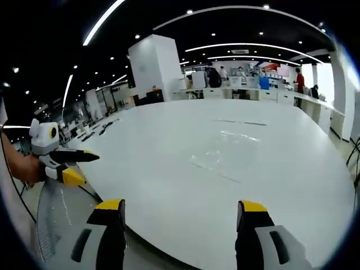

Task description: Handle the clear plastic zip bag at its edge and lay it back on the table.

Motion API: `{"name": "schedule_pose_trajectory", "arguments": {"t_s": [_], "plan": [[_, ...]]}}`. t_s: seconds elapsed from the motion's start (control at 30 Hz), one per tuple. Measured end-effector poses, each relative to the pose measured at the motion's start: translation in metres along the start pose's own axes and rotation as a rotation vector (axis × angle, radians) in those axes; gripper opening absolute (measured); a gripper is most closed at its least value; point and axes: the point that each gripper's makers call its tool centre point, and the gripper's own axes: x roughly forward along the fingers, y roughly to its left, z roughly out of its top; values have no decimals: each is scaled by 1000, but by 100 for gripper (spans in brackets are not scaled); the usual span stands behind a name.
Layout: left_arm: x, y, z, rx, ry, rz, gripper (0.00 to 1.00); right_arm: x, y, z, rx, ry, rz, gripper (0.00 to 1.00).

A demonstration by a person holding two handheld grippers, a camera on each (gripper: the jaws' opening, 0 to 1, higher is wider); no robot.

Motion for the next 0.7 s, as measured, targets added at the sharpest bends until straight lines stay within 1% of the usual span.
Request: {"name": "schedule_pose_trajectory", "arguments": {"t_s": [0.13, 0.33, 0.7], "plan": [[0, -1, 0, 4, 2, -1, 79, 0, -2, 0, 5, -3, -4, 81], [1, -2, -1, 10, 5, -2, 79, -2, 1, 2, 17, -6, -6, 81], [2, -2, -3, 21, 14, -4, 78, 0, -4, 1, 20, -3, -6, 80]]}}
